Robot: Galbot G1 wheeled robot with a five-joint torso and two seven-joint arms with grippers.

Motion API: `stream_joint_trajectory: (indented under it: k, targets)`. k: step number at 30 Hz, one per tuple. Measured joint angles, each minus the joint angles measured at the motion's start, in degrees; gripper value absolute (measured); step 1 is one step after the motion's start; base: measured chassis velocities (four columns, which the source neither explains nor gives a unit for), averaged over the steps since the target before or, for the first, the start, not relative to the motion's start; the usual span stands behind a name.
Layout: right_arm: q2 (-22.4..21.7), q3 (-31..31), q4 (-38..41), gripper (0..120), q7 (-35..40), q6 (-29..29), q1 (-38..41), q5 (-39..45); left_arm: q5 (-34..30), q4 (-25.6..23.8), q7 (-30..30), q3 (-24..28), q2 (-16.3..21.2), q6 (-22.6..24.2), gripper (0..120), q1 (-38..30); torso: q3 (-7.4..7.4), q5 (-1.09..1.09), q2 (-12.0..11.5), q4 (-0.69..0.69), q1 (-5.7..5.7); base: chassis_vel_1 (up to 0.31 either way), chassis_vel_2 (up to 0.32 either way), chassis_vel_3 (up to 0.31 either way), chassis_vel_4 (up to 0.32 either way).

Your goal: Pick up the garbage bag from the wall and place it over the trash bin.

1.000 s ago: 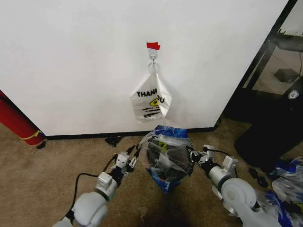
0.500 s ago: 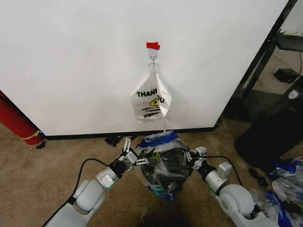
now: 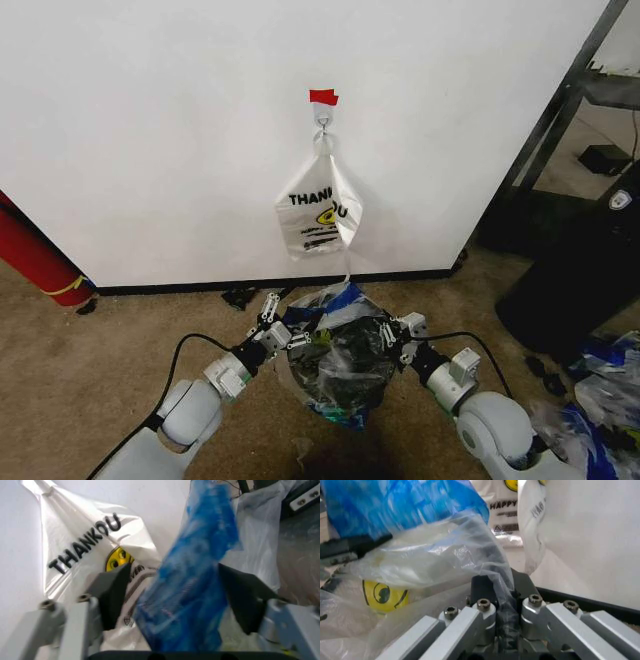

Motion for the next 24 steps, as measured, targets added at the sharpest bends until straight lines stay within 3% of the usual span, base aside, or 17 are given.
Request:
stream_joint_trajectory:
  k: [3,16,24]
  targets:
    - [0.1,0.0,-0.5,1,0.1,-0.3,0.0,0.1,-0.4,-0.9,-0.3,0.0,-0.2,0.0,54,0.4,0.00,0.00,0.0,0.01,0.00,0.000,0.000,0.000,0.000]
    - [0.1,0.2,-1.3,1,-0.9,-0.9,-0.4,1.0,-3.3,-1.7,0.5,0.2,-0.1,0.0,4,0.6,0.00,0.00,0.0,0.01,0.00,0.000,0.000,0.000,0.000]
    - [-0.1,0.4,-1.0,1,-2.8,0.4,-0.7,0.2,-3.2,-1.7,0.0,0.0,-0.2,0.6,0,0.8,0.00,0.00,0.0,0.01,0.00,0.000,0.000,0.000,0.000]
